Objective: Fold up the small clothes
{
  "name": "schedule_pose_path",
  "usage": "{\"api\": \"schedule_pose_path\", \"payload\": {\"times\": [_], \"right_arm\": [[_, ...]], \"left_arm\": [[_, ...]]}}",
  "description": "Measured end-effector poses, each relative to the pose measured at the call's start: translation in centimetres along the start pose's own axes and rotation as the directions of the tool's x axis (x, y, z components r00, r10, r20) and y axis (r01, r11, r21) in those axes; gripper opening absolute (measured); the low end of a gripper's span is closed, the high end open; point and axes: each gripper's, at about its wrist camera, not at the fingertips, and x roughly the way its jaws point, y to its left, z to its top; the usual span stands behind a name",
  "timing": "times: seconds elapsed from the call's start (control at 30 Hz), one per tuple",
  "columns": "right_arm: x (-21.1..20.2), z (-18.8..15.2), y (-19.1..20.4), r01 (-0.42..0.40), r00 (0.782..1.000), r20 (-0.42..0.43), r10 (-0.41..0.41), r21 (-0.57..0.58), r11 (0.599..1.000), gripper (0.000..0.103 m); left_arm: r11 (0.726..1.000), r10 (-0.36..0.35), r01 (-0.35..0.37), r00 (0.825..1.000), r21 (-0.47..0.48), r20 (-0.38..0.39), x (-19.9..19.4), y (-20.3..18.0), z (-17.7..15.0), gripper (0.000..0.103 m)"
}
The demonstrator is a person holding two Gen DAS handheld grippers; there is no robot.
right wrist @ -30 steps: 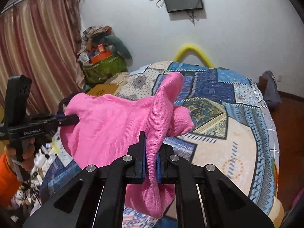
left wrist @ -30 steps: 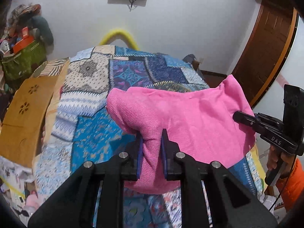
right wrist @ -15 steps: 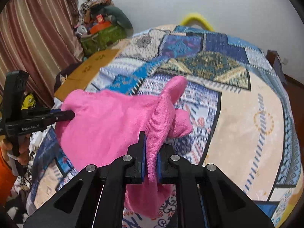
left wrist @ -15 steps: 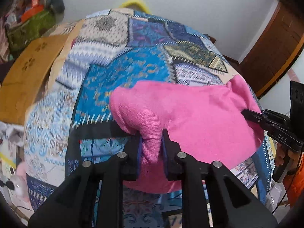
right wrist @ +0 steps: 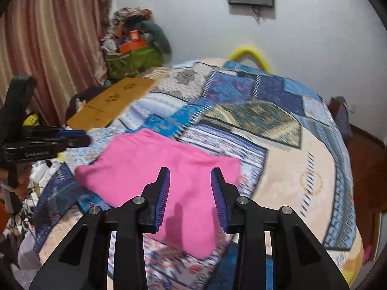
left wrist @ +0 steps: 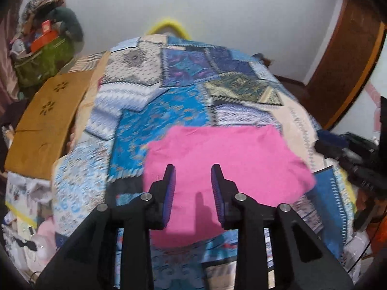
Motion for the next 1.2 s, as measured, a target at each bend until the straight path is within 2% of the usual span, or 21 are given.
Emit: {"api": "schedule_pose_path", "payload": {"times": [0.1,0.27,0.37,0.47,0.6,0.67,0.77,0.93,1.03,1.2], "right_arm": [[1.6,0.3,1.4,-0.037,0.999,-0.006,0.037,-0.016,0.999,0.033],[5.1,-0.9,2.6,-0.07,0.995,-0.071,0.069,-0.007,0.998,0.033],[7.0,-2.4,2.3,-0.078,0.988,-0.135,0.079,0.018,0.997,0.033],[7.2,-3.7,1.5,-0.083,0.986,-0.139,0.088,0.045,0.996,0.034],[5.9,-4.5,-0.1,-0.061,0.988,-0.136,0.072,0.083,0.995,0.043],[5.4,-5.3,-1.4,-0.064,0.987,-0.141,0.082,0.128,0.99,0.043],[4.4,-6.3,-2.9,-0.052,0.987,-0.142,0.078,0.183,0.982,0.043],[2.7,-6.7,-3.8,0.011,0.988,-0.151,0.019,0.195,0.981,0.043],[0.6,-6.2,-3.7,0.031,0.994,-0.11,-0.01,0.192,0.981,0.043],[-4.8,-3.8,-2.0,0.027,0.998,0.044,-0.034,0.163,0.986,0.043]], "left_arm": [[0.999,-0.039,0.039,0.999,0.003,-0.009,1.3,-1.2,0.5,0.034],[0.999,-0.034,0.034,0.996,0.009,-0.079,5.0,-1.7,-0.4,0.034],[1.0,-0.003,0.004,0.992,0.007,-0.124,6.7,-1.1,-1.6,0.034],[0.999,0.042,-0.039,0.991,0.028,-0.129,7.4,-0.1,-2.9,0.036],[0.993,0.112,-0.106,0.988,0.06,-0.106,6.3,1.1,-4.3,0.048],[0.991,0.125,-0.12,0.988,0.058,-0.093,5.8,1.7,-4.9,0.053],[0.989,0.145,-0.142,0.986,0.042,-0.084,4.7,2.5,-5.4,0.053],[0.985,0.169,-0.17,0.983,0.001,-0.066,2.6,3.2,-5.7,0.053],[0.982,0.189,-0.189,0.982,0.004,-0.021,0.4,2.6,-5.4,0.053],[0.986,0.163,-0.164,0.981,-0.004,0.107,-5.3,0.1,-4.1,0.053]]}}
